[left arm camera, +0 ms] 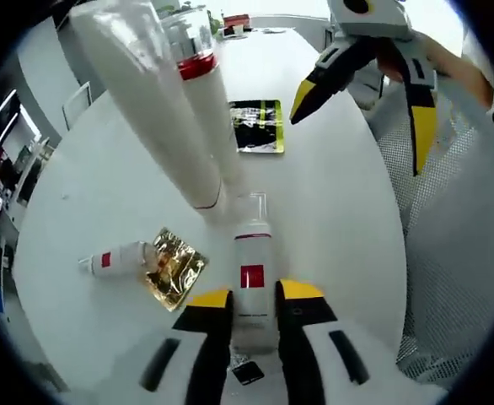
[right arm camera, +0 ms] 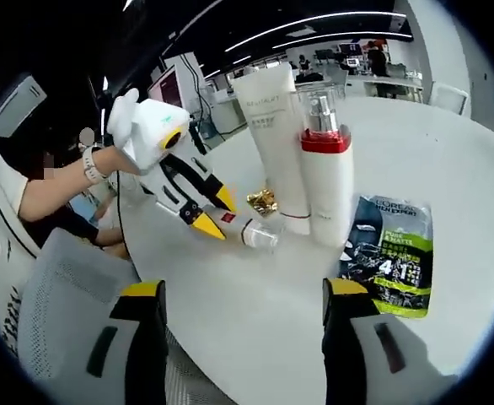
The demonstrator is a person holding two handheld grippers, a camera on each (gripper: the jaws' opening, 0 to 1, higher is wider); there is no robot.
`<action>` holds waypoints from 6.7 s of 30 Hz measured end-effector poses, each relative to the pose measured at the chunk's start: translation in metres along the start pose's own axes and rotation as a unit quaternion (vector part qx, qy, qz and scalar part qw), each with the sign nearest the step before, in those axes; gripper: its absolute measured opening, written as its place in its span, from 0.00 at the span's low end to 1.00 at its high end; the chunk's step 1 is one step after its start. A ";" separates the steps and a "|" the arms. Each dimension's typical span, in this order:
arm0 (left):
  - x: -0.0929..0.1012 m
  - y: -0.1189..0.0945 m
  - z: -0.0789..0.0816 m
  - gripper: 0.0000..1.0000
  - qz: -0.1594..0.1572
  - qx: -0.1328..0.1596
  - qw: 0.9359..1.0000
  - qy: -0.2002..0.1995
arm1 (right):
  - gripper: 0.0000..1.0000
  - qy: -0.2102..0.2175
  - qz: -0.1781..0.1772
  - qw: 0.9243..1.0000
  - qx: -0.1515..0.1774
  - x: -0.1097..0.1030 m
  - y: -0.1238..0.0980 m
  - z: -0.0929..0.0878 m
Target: Arrange the skincare products in the storage area until every visible bottle or jar stands upright without overlapping.
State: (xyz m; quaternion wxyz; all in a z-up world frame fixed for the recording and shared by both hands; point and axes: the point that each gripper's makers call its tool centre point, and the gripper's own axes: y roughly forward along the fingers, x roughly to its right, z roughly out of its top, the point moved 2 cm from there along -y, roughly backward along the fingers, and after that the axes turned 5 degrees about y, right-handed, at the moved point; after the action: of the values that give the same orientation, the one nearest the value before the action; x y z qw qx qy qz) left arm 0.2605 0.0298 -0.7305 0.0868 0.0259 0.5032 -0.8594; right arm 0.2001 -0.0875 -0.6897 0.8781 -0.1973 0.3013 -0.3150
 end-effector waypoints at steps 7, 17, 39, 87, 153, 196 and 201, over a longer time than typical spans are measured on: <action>0.008 -0.009 0.013 0.19 0.006 0.042 0.999 -0.029 | 0.71 0.033 -0.002 0.999 0.012 0.005 0.000 0.003; 0.022 -0.022 0.033 0.19 0.005 0.091 0.995 -0.051 | 0.56 0.073 0.024 0.996 0.039 0.003 -0.003 0.009; 0.042 -0.042 0.081 0.19 0.026 0.169 0.983 -0.059 | 0.47 0.208 0.084 0.969 0.101 -0.005 -0.010 0.026; 0.050 -0.047 0.114 0.25 0.124 0.171 0.975 0.063 | 0.20 0.257 0.139 0.944 0.151 -0.018 -0.018 0.043; 0.038 0.001 0.111 0.20 0.036 0.264 0.954 -0.138 | 0.24 -0.192 0.030 0.974 0.116 -0.007 0.003 0.066; 0.036 0.041 0.089 0.26 0.059 0.229 0.963 -0.127 | 0.27 -0.210 0.001 0.976 0.060 0.010 0.016 0.043; 0.036 0.038 0.091 0.27 0.058 0.230 0.963 -0.129 | 0.30 -0.210 0.001 0.977 0.046 0.012 0.017 0.038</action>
State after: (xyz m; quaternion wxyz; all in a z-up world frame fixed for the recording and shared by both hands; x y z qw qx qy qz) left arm 0.2360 -0.0721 -0.7235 0.1924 -0.0370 0.2746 -0.9414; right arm 0.2397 -0.0775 -0.6749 0.9302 -0.2179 0.0958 -0.2795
